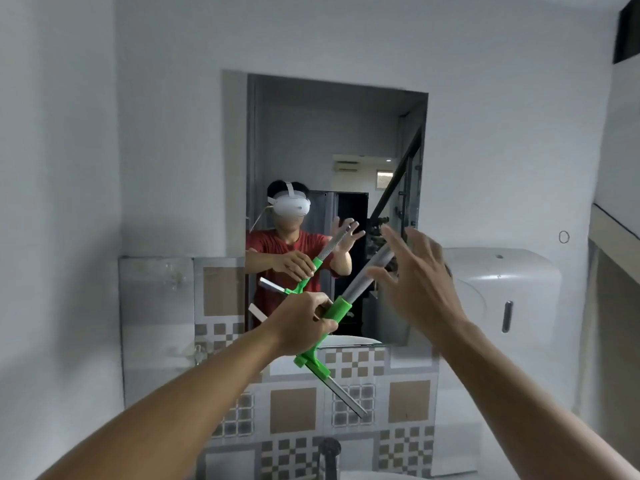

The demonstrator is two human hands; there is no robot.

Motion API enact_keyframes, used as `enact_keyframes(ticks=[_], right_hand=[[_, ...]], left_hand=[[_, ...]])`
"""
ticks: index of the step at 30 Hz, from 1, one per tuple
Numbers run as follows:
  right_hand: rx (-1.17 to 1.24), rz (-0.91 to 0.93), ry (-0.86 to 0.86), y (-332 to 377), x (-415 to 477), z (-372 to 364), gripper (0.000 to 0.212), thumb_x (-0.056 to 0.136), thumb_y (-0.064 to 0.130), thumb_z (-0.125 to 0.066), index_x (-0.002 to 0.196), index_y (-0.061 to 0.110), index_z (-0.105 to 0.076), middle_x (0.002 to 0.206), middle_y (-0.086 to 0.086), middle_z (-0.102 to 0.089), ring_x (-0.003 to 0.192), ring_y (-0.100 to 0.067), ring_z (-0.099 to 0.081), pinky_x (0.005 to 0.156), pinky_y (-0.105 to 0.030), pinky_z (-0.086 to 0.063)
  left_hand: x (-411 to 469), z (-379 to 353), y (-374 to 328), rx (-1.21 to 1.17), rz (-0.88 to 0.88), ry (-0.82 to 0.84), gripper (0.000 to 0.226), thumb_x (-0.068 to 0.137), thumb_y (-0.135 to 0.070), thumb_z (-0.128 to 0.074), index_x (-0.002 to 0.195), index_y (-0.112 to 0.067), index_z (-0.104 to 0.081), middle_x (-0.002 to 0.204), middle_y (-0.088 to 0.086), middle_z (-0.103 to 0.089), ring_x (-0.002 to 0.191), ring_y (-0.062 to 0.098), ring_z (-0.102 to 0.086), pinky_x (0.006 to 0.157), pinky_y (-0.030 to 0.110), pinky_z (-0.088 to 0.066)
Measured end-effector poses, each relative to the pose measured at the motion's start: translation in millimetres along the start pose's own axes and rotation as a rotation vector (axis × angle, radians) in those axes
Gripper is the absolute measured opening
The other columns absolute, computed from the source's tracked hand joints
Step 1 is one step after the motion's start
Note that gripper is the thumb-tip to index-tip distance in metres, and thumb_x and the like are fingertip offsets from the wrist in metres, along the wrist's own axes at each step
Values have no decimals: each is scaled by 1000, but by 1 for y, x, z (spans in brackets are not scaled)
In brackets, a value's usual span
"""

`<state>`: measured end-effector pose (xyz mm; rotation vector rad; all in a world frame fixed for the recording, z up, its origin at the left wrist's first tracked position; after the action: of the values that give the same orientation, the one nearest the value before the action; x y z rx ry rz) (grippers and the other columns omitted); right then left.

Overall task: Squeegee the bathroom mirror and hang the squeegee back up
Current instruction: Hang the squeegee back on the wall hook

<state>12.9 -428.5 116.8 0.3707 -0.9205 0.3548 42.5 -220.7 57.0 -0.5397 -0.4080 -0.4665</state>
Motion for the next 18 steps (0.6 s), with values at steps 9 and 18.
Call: enact_keyframes(ticks=[9, 18], right_hand=[[928, -355, 225, 52, 36, -56, 51, 91, 5, -68, 133, 27, -49, 108, -11, -71, 92, -22, -73, 71, -37, -64], [968, -181, 416, 140, 48, -132, 60, 84, 4, -69, 127, 40, -48, 101, -11, -72, 86, -26, -74, 72, -52, -63]], left_hand=[[-43, 33, 35, -125, 101, -39, 12, 92, -15, -73, 104, -16, -70, 91, -3, -74, 79, 11, -72, 74, 26, -59], [-80, 69, 91, -402, 388, -288, 21, 93, -16, -72, 114, -13, -71, 105, 0, -77, 99, 18, -73, 93, 42, -61]])
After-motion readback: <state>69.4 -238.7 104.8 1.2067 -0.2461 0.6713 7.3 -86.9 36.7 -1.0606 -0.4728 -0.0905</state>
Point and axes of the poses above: each hand's wrist, its own x-axis towards the middle knuckle, its own z-axis out of the back of the hand, y = z × x, the point moved 2 cm from there along x, towards the middle knuckle
